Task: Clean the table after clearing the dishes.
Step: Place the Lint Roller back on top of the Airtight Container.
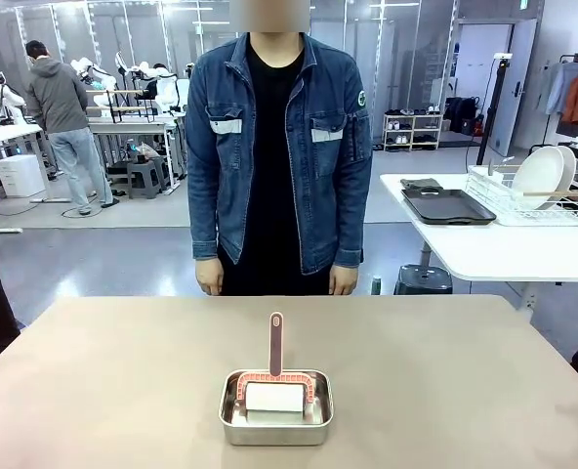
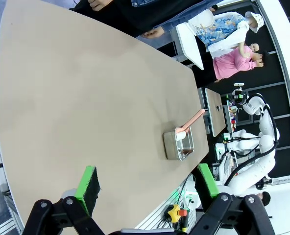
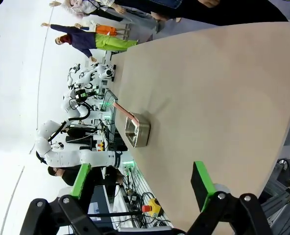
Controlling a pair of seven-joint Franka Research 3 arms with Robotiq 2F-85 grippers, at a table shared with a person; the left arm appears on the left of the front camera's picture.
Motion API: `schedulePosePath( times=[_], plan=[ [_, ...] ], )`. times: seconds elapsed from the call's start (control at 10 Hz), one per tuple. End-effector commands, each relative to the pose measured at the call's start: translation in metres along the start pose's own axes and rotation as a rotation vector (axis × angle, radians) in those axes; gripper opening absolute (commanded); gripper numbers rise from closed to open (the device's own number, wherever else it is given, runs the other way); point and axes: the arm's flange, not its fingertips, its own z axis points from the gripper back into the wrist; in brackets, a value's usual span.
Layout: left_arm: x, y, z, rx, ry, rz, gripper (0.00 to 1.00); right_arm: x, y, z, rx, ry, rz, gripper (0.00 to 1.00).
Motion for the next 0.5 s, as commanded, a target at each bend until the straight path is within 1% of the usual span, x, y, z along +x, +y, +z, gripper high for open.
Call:
schedulePosePath(
  times=[0.0,0.4],
  plan=[
    [-0.0037,-0.0025,0.0045,0.0,0.015,-0.005,1.0,-0.0081,0.0047,-0.0066,-0.005,0.003,-0.018,1.0],
    [-0.0037,-0.0025,0.0045,0.0,0.015,-0.005,1.0,-0.0081,0.0047,-0.0066,-0.005,0.003,-0.018,1.0]
  ],
)
